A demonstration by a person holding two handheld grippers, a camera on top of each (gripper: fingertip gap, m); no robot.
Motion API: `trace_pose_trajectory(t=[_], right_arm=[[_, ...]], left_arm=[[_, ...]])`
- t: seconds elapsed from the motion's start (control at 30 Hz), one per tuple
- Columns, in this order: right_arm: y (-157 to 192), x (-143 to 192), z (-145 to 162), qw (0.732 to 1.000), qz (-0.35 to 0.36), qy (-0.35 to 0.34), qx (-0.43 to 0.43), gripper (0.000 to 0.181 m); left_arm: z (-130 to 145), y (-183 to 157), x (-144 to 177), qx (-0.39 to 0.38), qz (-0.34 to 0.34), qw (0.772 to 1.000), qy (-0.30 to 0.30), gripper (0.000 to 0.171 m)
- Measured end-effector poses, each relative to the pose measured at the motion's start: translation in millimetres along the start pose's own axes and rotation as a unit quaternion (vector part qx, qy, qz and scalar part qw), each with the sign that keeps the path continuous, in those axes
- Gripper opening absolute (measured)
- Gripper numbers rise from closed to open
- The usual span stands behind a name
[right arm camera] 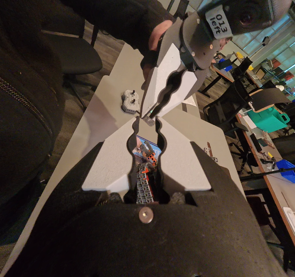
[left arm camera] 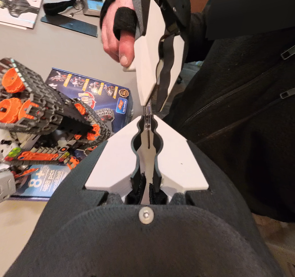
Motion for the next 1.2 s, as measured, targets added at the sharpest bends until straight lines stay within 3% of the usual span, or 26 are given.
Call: trace_pose_trajectory(t=[0.37, 0.5, 0.6, 0.7, 0.83, 1.0, 1.2], right_arm=[[-7, 38, 16, 0.999, -0.046, 0.009, 0.016, 0.006], [-30, 64, 25, 0.998, -0.009, -0.028, -0.051, 0.006], [-41, 86, 33, 0.992, 0.002, -0.069, -0.107, 0.006], [-45, 98, 39, 0.985, -0.002, -0.101, -0.139, 0.006], [-48, 105, 42, 0.981, -0.002, -0.12, -0.152, 0.006], [-50, 106, 39, 0.978, 0.012, -0.127, -0.163, 0.006], [-47, 89, 36, 0.971, 0.054, -0.134, -0.192, 0.008]], left_arm=[[-30, 14, -33, 0.02, 0.085, 0.996, 0.0, 0.006], [-46, 42, -33, 0.016, -0.015, 0.999, -0.024, 0.019], [-57, 46, -26, -0.034, -0.104, 0.993, -0.046, 0.021], [-62, 49, -38, -0.077, -0.158, 0.984, -0.021, 0.019], [-66, 48, -54, -0.118, -0.166, 0.979, 0.014, 0.012], [-72, 50, -55, -0.139, -0.159, 0.977, -0.003, 0.004], [-58, 52, -45, -0.16, -0.118, 0.98, -0.028, 0.001]])
Point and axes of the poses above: each gripper's, where its closed fingertips meet, x back along the fingers, z out of its underside, y = z × x across the jaws, the point moved 4 cm from there along x, back along the fingers, and after that the axes turned 13 degrees about -x, right-handed, at the moved point
